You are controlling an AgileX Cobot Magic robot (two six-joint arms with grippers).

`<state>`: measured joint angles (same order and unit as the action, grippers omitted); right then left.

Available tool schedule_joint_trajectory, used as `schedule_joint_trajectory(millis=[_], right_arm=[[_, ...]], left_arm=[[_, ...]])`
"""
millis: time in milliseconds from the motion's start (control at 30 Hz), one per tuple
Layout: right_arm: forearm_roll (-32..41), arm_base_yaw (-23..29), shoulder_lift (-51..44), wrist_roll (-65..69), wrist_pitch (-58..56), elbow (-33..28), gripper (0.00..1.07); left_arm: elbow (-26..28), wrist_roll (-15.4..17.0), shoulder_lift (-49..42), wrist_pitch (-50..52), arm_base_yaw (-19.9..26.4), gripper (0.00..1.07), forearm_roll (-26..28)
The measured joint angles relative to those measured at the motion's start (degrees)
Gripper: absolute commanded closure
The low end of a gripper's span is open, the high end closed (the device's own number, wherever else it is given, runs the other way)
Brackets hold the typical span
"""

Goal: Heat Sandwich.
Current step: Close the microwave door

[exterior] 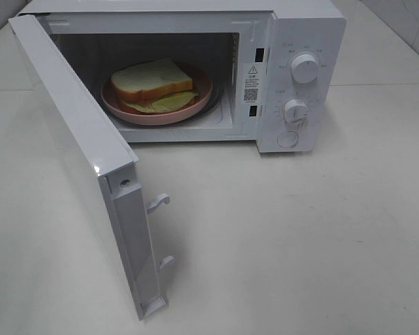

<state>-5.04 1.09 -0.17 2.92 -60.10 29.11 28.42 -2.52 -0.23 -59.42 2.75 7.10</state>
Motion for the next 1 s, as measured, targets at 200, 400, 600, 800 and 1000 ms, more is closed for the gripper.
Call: schedule_joint_trajectory(millis=[200,400,600,800,1000], right_arm=[[0.0,0.0,0.0,0.0,0.0,0.0,0.31],[0.0,0.0,0.0,0.0,0.0,0.0,0.31],[0.0,0.0,0.0,0.0,0.0,0.0,0.31],[0.0,0.0,0.0,0.0,0.0,0.0,0.31],[0.0,0.0,0.0,0.0,0.0,0.0,0.31]], left_arm=[[0.0,0.0,0.0,0.0,0.0,0.05,0.0],[0.0,0.0,0.0,0.0,0.0,0.05,0.0],[0.0,0.0,0.0,0.0,0.0,0.05,0.0],[0.0,0.0,0.0,0.0,0.0,0.05,0.0],[0.0,0.0,0.0,0.0,0.0,0.05,0.0]])
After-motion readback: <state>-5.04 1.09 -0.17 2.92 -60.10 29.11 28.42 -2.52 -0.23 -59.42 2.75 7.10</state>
